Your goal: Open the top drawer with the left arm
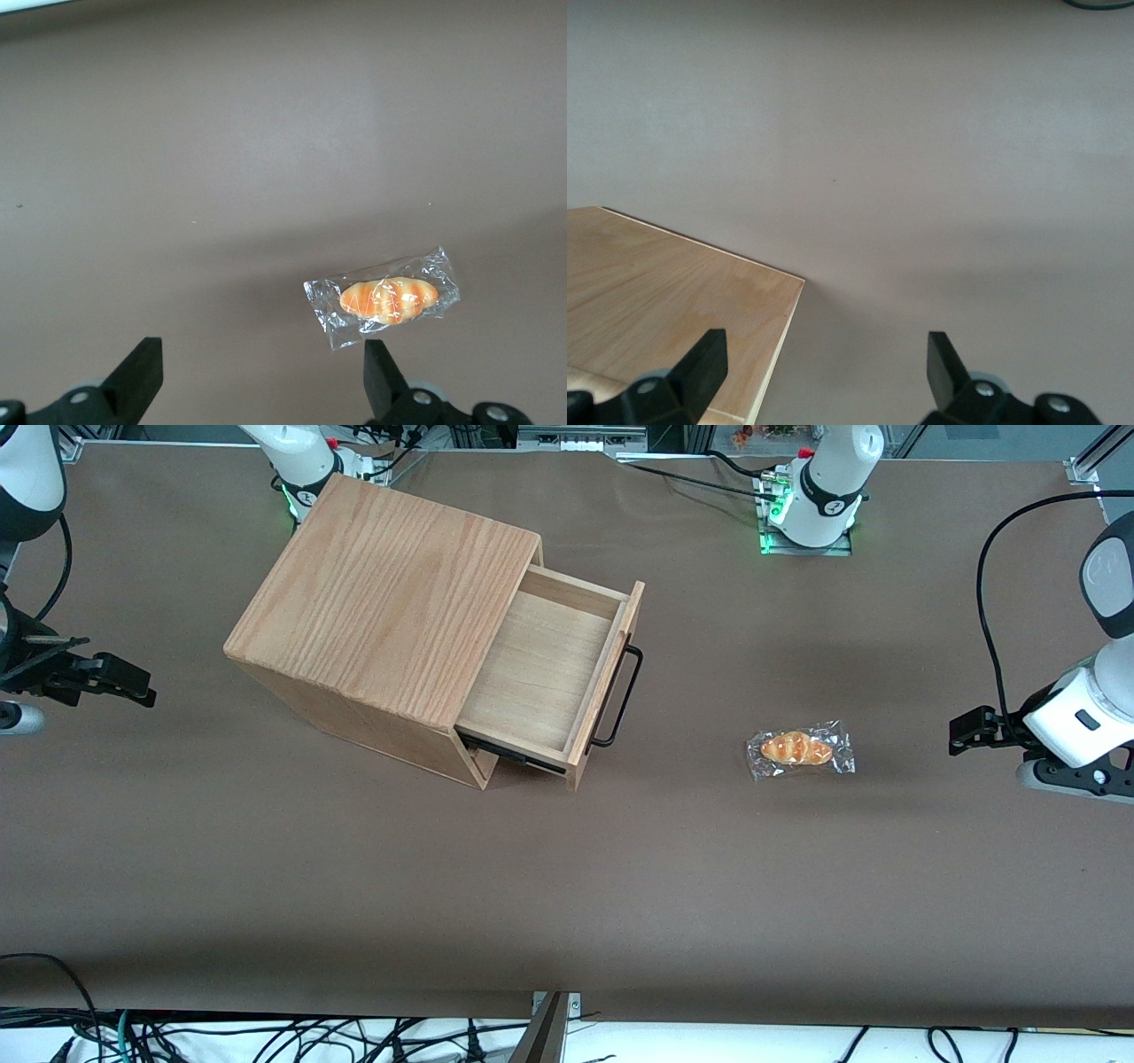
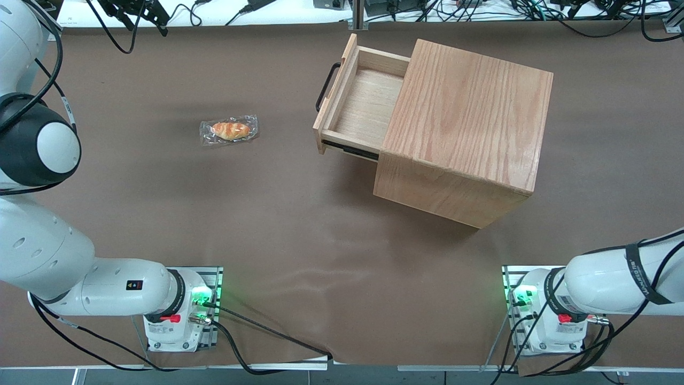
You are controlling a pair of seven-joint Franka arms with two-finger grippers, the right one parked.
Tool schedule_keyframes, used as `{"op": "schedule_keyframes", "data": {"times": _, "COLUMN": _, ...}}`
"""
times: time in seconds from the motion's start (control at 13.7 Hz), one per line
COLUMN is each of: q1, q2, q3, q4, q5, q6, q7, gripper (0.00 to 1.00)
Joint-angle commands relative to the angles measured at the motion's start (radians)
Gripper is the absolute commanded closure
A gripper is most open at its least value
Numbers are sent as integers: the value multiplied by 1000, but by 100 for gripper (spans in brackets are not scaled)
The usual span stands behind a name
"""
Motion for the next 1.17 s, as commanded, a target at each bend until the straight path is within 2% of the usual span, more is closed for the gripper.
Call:
{"op": "schedule_keyframes", "data": {"times": 0.0, "q1": -5, "q2": -41, "q3": 6, "q4": -39, "q5": -22, "q6": -31, "q7": 9, "gripper": 0}}
{"op": "schedule_keyframes", "data": {"times": 0.15, "q1": -5, "q2": -44, "q3": 6, "q4": -38, "q5": -38, "q6": -63, "q7": -46, "gripper": 0}}
{"op": "schedule_keyframes", "data": {"times": 0.29, "q1": 3, "q2": -47, "q3": 7, "q4": -36, "q5": -94, "q6": -100, "q7": -59, "gripper": 0}}
{"op": "schedule_keyframes", "data": {"times": 0.66, "q1": 1, "q2": -50, "q3": 9, "q4": -38, "q5": -39, "q6": -105, "q7": -51, "gripper": 0}}
{"op": "schedule_keyframes", "data": {"times": 1.1, "q1": 1, "q2": -51, "q3": 9, "q4": -38, "q5": -33, "q6": -109, "q7": -48, "gripper": 0}}
